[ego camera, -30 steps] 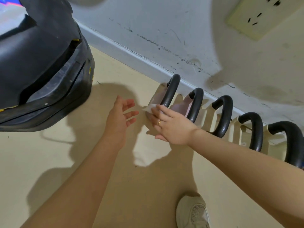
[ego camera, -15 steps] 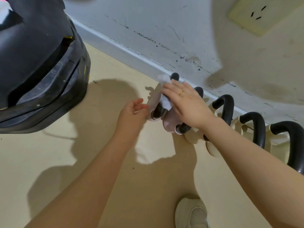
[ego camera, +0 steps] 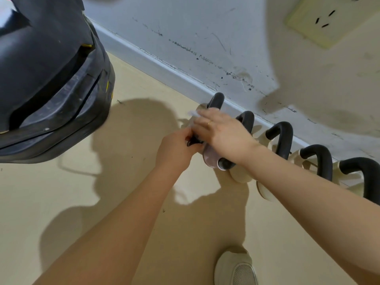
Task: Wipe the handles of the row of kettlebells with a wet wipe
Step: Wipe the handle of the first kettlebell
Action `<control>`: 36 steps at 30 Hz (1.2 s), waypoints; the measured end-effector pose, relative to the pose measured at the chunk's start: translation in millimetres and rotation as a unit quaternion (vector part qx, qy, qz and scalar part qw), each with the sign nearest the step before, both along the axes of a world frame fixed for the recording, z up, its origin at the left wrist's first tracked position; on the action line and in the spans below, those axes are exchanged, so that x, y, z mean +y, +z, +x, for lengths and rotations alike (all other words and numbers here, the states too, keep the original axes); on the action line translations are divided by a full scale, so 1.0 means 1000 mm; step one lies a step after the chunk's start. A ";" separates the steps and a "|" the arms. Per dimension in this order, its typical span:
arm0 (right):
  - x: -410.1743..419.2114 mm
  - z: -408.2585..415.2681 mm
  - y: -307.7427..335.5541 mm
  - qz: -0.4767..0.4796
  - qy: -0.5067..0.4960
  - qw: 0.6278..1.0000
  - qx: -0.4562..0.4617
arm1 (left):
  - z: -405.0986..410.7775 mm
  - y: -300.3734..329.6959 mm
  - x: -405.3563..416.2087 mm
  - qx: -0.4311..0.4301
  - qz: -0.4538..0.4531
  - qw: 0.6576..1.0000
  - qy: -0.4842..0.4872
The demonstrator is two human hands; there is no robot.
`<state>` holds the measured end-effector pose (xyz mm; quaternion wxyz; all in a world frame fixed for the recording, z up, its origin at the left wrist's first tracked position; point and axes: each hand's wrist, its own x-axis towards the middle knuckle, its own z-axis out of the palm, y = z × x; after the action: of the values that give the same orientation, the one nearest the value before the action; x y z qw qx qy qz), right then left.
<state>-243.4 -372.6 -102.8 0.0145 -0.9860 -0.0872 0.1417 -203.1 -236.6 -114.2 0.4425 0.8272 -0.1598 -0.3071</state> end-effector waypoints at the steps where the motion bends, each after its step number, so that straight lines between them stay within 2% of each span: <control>1: -0.003 -0.003 -0.007 0.023 0.023 0.999 0.001 | -0.001 0.000 0.000 -0.006 0.005 1.000 -0.004; 2: -0.008 -0.002 -0.007 0.031 0.025 0.999 -0.008 | -0.001 -0.001 -0.001 -0.010 0.012 1.000 -0.008; 7: -0.023 0.005 0.012 0.066 -0.096 0.991 -0.059 | 0.006 -0.001 0.000 0.012 0.020 0.999 -0.028; 11: -0.014 0.004 -0.001 0.108 0.008 0.994 -0.023 | 0.004 -0.001 0.000 -0.013 0.037 0.998 -0.043; 13: -0.026 0.009 0.008 0.090 -0.024 0.996 -0.012 | 0.001 0.002 -0.002 -0.022 0.048 0.998 -0.039; 15: -0.037 0.015 0.013 0.108 -0.087 0.989 -0.047 | 0.003 0.005 -0.002 -0.018 0.063 0.997 -0.044; 17: -0.037 0.017 0.009 0.092 -0.069 0.992 -0.052 | 0.007 0.009 -0.003 -0.008 0.080 0.995 -0.060; 20: -0.035 0.020 0.000 0.095 0.030 0.994 -0.041 | 0.012 0.015 -0.006 0.007 0.098 0.992 -0.076; 22: -0.044 0.031 0.006 0.173 -0.028 0.985 -0.009 | 0.010 0.017 -0.007 0.001 0.101 0.993 -0.059; 24: -0.055 0.041 0.013 0.270 -0.152 0.949 0.054 | 0.007 0.020 -0.010 -0.004 0.092 0.995 -0.035; 25: -0.059 0.044 0.015 0.321 -0.215 0.919 0.073 | 0.006 0.022 -0.013 0.005 0.080 0.997 -0.020; 27: -0.064 0.051 0.011 0.400 -0.319 0.855 0.079 | 0.006 0.024 -0.019 0.028 0.057 0.998 0.004; 29: -0.064 0.059 0.004 0.437 -0.389 0.808 0.060 | 0.009 0.024 -0.025 0.026 0.064 0.998 0.010; 32: -0.059 0.066 -0.005 0.536 -0.502 0.677 0.049 | 0.008 0.023 -0.027 0.018 0.078 0.997 0.019; 33: -0.057 0.065 -0.007 0.550 -0.512 0.659 0.040 | 0.007 0.022 -0.027 0.016 0.075 0.997 0.021; 36: -0.057 0.061 -0.014 0.557 -0.511 0.654 0.021 | 0.002 0.018 -0.026 -0.002 0.070 0.997 0.030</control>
<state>-182.1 -429.9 -117.1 0.6332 -0.6783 0.3683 0.0571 -201.0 -262.9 -96.0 0.3924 0.8611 -0.1136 -0.3027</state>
